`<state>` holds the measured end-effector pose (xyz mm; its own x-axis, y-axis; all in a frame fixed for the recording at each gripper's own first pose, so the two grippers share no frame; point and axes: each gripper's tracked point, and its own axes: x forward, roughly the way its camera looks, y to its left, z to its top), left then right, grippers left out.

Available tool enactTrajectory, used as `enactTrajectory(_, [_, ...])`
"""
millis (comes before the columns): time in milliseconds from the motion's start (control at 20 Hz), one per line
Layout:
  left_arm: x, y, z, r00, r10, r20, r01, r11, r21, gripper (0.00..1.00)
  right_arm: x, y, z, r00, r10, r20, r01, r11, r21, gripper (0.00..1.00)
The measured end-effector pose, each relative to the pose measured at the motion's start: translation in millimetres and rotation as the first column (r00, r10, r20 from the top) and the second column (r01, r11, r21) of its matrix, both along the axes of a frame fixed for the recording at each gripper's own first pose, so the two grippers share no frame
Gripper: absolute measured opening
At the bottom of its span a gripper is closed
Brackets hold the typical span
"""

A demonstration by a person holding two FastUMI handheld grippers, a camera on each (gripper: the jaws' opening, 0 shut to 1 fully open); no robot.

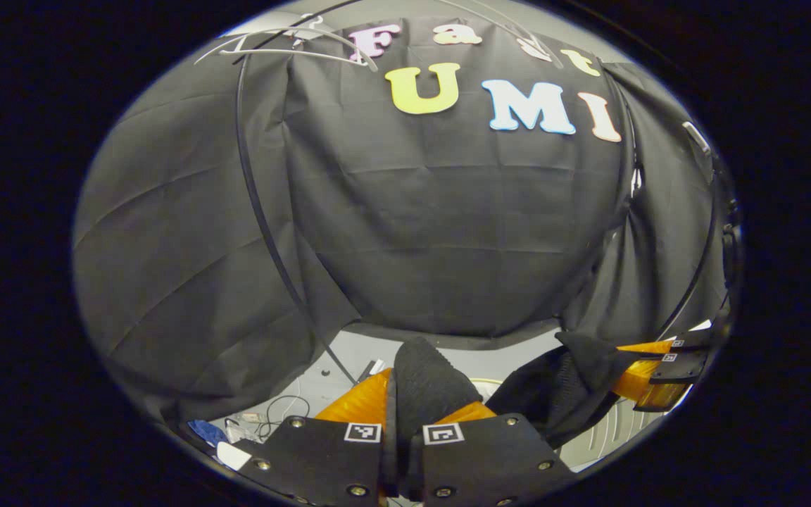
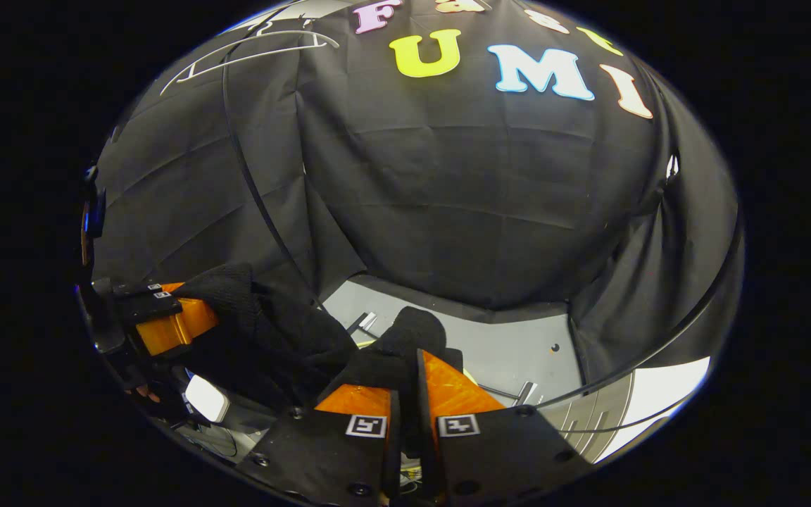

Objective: Grasp the clothes on the hanger with both hands and then place them into the laundry hamper below.

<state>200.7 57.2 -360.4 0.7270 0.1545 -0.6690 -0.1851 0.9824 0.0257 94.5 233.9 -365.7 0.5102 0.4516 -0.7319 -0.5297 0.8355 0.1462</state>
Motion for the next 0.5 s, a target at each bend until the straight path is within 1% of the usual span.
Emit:
enactTrajectory(50, [-0.8, -0.9, -5.1, 1.0, -0.007, -0.01, 0.007, 1.0, 0.0, 0.09, -0.9, -0.2, -2.1, 1.0, 0.007, -0.01, -0.007, 1.0, -0.002, 0.16])
enactTrajectory(100, [-1.1, -2.2, -8.3, 1.0, -0.02, -0.017, 0.02, 1.0, -0.001, 0.09, -3.2, 1.8, -2.9, 1.0, 0.021, -0.023, -0.021, 1.0, -0.007, 0.2])
enactTrajectory(150, [-6.0, -4.3, -14.0, 0.999, -0.035, -0.026, 0.035, 0.999, -0.002, 0.22, -6.6, 0.7, -5.5, 0.999, 0.032, -0.028, -0.033, 0.999, -0.022, 0.29])
enactTrajectory(200, [-12.0, -5.5, -18.0, 0.998, -0.051, -0.038, 0.051, 0.999, -0.001, 0.36, -9.6, -1.7, -5.0, 0.998, 0.045, -0.032, -0.047, 0.998, -0.039, 0.41])
enactTrajectory(250, [-21.9, -5.4, -19.7, 0.997, -0.064, -0.053, 0.064, 0.998, 0.004, 0.5, -17.9, 0.8, -3.7, 0.997, 0.065, -0.036, -0.066, 0.997, -0.026, 0.51])
enactTrajectory(350, [-34.9, -2.6, -19.3, 0.994, -0.079, -0.077, 0.08, 0.997, 0.01, 0.77, -17.3, 4.0, 7.3, 0.998, 0.06, -0.012, -0.06, 0.998, -0.004, 0.8])
enactTrajectory(400, [-35.7, 0.8, -11.8, 0.995, -0.081, -0.055, 0.082, 0.997, 0.015, 0.78, -16.4, 4.5, 13.3, 0.998, 0.056, 0.004, -0.056, 0.998, -0.004, 0.94])
enactTrajectory(500, [-33.9, 3.0, 8.9, 0.996, -0.094, -0.01, 0.094, 0.995, 0.029, 0.79, -17.0, 6.4, 24.1, 0.998, 0.047, 0.029, -0.047, 0.999, 0.0, 0.94])
